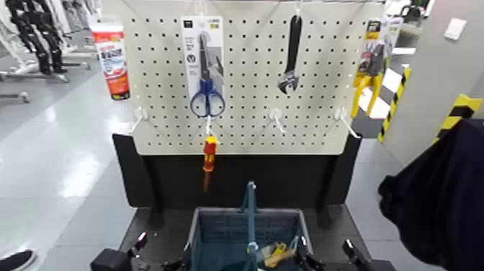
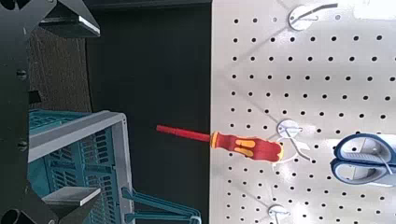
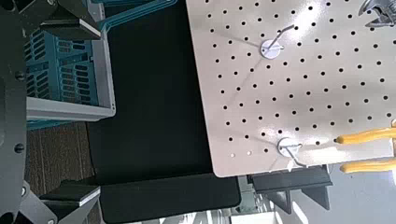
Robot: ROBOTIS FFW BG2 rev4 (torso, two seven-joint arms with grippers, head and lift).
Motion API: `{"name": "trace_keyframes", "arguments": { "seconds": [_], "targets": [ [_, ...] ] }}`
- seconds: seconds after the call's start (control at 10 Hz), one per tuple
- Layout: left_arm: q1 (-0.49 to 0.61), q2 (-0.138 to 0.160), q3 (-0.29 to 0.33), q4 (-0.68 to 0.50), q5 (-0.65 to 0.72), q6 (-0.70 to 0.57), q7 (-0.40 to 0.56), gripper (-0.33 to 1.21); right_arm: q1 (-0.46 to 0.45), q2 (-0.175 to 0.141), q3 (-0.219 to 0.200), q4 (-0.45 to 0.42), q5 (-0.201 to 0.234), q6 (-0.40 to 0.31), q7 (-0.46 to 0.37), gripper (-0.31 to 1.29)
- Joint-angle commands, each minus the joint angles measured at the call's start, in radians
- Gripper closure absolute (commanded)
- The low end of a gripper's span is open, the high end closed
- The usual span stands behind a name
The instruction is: Put the red screwdriver into the crate.
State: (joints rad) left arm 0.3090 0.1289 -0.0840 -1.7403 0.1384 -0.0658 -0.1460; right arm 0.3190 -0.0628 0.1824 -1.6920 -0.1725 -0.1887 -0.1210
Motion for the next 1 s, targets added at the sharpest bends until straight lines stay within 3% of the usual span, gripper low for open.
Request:
{"name": "trace_keyframes", "arguments": {
  "seconds": [0.1,0.4,1.0],
  "targets": [
    [-0.002,0.0,0.0,0.002,0.001,0.004,-0.001,0.11,0.0,0.0,0.0,0.0,0.002,0.0,-0.002,0.14],
    [-0.03,-0.002,-0.006,0.018,0.01,0.012,-0.009,0.11,-0.002,-0.002,0.003,0.002,0.004,0.003,-0.003,0.14],
    [-0.182,0.009,0.01,0.05,0.024,0.073,-0.135,0.11,-0.008,-0.003,0.009,0.008,0.001,0.003,-0.003,0.14]
  ]
}}
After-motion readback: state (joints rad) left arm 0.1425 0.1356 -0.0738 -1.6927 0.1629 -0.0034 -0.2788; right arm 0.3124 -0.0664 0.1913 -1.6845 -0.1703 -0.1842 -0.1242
